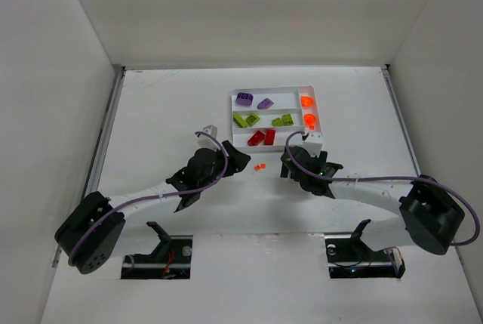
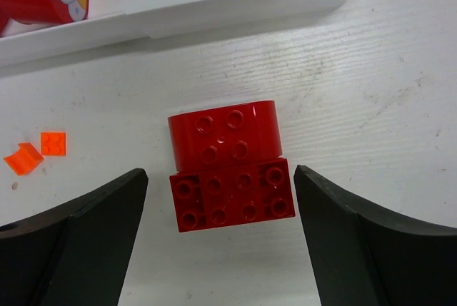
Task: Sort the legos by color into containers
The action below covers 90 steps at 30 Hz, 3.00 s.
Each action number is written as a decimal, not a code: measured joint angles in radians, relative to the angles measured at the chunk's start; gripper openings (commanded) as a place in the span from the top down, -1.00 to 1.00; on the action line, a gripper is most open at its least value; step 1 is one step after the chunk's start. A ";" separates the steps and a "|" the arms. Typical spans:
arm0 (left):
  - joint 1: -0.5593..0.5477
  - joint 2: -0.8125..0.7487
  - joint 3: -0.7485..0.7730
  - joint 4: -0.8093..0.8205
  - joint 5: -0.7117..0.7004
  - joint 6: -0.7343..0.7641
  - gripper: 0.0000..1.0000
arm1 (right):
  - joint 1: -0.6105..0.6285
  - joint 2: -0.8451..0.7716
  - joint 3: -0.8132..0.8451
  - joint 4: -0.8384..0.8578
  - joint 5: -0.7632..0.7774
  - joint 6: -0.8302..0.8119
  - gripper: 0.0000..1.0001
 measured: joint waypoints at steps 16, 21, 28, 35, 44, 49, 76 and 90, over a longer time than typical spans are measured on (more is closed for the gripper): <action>-0.003 -0.032 -0.001 -0.001 0.022 -0.047 -0.05 | 0.000 0.090 0.000 -0.019 -0.031 0.013 -0.23; -0.003 -0.055 -0.019 -0.001 0.026 -0.053 -0.05 | 0.006 0.090 0.002 -0.021 -0.014 0.027 0.05; -0.012 -0.085 -0.036 -0.003 0.030 -0.085 -0.03 | 0.047 -0.050 0.000 -0.014 -0.020 0.020 0.08; -0.048 -0.182 -0.105 0.056 0.013 -0.176 0.00 | 0.029 -0.339 -0.076 0.220 -0.213 0.020 0.09; -0.075 -0.246 -0.218 0.244 -0.039 -0.323 -0.09 | -0.022 -0.303 -0.196 0.578 -0.534 0.172 0.10; -0.075 -0.257 -0.254 0.348 -0.054 -0.371 -0.08 | -0.050 -0.254 -0.228 0.774 -0.664 0.296 0.11; -0.110 -0.174 -0.266 0.589 -0.055 -0.415 -0.13 | -0.027 -0.140 -0.278 1.187 -0.814 0.570 0.10; -0.137 -0.137 -0.285 0.684 -0.077 -0.404 -0.01 | -0.027 -0.116 -0.307 1.266 -0.821 0.615 0.11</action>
